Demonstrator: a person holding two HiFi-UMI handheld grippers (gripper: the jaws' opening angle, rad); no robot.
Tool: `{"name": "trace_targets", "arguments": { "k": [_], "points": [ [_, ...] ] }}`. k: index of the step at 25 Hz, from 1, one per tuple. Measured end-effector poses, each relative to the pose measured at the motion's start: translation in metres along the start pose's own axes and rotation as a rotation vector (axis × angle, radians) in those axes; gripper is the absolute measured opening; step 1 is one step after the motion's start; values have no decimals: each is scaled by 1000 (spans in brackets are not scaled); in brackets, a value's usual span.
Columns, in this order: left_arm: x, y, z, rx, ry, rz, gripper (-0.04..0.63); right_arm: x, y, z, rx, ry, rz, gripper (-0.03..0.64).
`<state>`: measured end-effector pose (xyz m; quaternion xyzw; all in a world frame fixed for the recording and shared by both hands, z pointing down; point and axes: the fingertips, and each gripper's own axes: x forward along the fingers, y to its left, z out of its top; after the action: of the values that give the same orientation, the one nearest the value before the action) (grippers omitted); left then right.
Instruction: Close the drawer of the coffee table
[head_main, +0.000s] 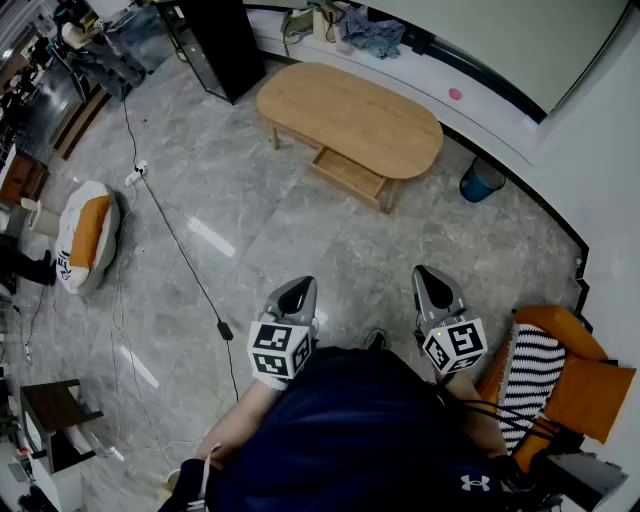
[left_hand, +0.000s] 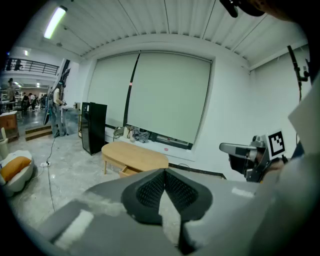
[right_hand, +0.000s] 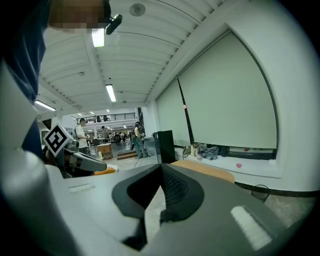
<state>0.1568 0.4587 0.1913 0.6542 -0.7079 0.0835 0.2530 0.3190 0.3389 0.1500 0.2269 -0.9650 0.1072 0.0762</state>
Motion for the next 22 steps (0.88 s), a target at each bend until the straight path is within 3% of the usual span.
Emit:
{"name": "trace_targets", "arguments": {
  "k": [10, 16, 22],
  "points": [
    [15, -10, 3, 4, 9, 41, 2, -3, -22, -4, 38, 3, 39, 2],
    [17, -4, -4, -50, 8, 106, 2, 1, -40, -25, 64, 64, 65, 2],
    [40, 33, -11, -118, 47, 110, 2, 37, -58, -45, 96, 149, 17, 2]
  ]
}}
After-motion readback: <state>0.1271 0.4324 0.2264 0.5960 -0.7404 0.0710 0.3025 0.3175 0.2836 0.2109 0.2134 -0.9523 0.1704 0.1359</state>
